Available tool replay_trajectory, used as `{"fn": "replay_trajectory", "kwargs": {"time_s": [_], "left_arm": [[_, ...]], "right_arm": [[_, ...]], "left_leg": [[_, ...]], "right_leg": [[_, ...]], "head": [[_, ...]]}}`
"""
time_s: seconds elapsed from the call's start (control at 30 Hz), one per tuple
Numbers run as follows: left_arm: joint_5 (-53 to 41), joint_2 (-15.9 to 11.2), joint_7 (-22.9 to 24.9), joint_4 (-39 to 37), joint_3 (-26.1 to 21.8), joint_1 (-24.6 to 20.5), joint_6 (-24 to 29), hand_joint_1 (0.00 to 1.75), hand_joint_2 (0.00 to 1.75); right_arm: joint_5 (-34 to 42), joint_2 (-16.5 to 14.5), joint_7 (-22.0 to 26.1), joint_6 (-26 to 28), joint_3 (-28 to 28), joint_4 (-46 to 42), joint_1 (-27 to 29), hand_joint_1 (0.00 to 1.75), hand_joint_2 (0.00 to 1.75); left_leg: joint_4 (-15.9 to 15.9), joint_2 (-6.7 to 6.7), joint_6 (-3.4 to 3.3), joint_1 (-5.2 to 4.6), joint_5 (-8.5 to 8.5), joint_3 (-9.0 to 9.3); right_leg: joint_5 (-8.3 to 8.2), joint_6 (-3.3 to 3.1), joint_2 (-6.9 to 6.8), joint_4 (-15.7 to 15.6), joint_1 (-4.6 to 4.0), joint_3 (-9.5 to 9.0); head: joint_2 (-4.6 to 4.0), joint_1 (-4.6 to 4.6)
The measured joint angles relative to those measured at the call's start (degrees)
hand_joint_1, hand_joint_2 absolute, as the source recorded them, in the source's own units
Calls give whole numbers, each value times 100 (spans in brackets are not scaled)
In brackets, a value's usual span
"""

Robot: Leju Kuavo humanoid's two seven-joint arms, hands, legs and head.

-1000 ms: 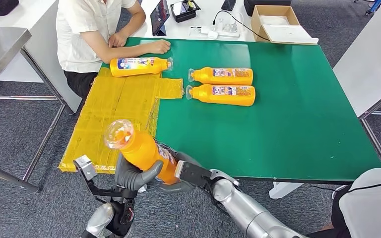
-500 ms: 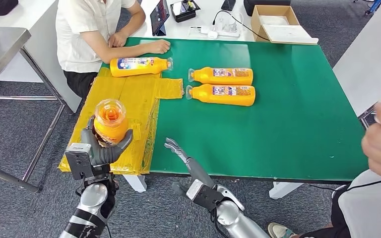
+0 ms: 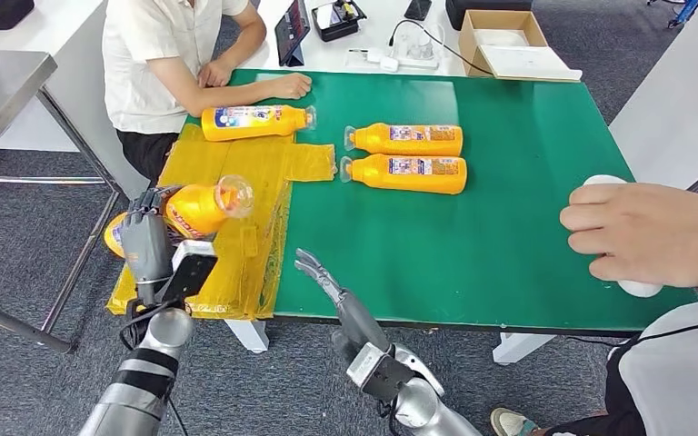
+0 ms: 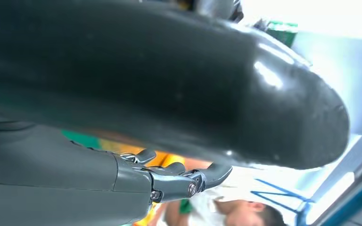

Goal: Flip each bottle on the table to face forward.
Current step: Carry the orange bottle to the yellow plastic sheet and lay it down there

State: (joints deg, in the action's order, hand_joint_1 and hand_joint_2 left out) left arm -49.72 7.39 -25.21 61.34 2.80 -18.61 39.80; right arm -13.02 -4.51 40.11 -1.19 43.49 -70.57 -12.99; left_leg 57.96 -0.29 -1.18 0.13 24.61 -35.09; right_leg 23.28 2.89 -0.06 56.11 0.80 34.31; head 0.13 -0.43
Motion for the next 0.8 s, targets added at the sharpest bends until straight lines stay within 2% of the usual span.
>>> {"fn": "replay_trajectory", "kwargs": {"time_s": [0.1, 0.23, 0.4, 0.47, 0.5, 0.6, 0.63, 0.8], "left_arm": [[-801, -28, 658, -928, -86, -460, -158, 175, 175], [-1775, -89, 1627, -2104, 118, -984, -832, 175, 175], [-2254, -127, 2030, -3010, 505, -1468, -1854, 175, 175], [-2330, -148, 2106, -3249, 636, -1683, -2326, 161, 175], [-2343, -163, 2134, -3347, 691, -1791, -2551, 138, 175], [-2313, -197, 2166, -3552, 797, -2012, -2903, 23, 175], [-2278, -199, 2161, -3594, 809, -2050, -2937, 2, 175], [-1989, -201, 2020, -3679, 811, -2151, -3057, 0, 175]], "right_arm": [[62, 5, 0, -103, 119, -122, -3, 0, 0], [107, -20, 0, -259, 245, -166, -5, 0, 0], [179, -74, 0, -444, 374, -171, -13, 0, 0], [196, -97, 0, -520, 404, -172, -34, 0, 0], [202, -109, 0, -553, 415, -172, -49, 0, 0], [209, -138, 0, -603, 451, -171, -79, 0, 0], [209, -143, 0, -607, 463, -170, -80, 0, 0], [209, -169, 0, -614, 488, -169, -77, 0, 0]], "left_leg": [[0, -7, -2, 0, -3, 1], [0, -2, -2, -2, -3, 0], [1, -4, -2, -2, -3, -7], [0, -7, -2, -2, -3, -7], [0, -9, -2, -2, -3, -6], [0, -10, -1, -1, -3, -4], [0, -9, -1, -1, -4, -3], [0, -7, 3, -1, -7, -2]], "right_leg": [[-1, 1, -2, 0, 1, -4], [-2, 3, 0, 1, 2, -4], [-2, 3, -1, 1, 2, 0], [-2, 3, -2, 1, 2, -1], [-1, 3, -3, 1, 1, -2], [-2, 2, -3, 1, 1, -3], [-2, 2, -2, 1, 1, -3], [-2, 2, -2, 2, 1, -4]], "head": [[0, 2], [0, 2], [0, 1], [0, 1], [0, 1], [0, 1], [0, 2], [0, 2]]}}
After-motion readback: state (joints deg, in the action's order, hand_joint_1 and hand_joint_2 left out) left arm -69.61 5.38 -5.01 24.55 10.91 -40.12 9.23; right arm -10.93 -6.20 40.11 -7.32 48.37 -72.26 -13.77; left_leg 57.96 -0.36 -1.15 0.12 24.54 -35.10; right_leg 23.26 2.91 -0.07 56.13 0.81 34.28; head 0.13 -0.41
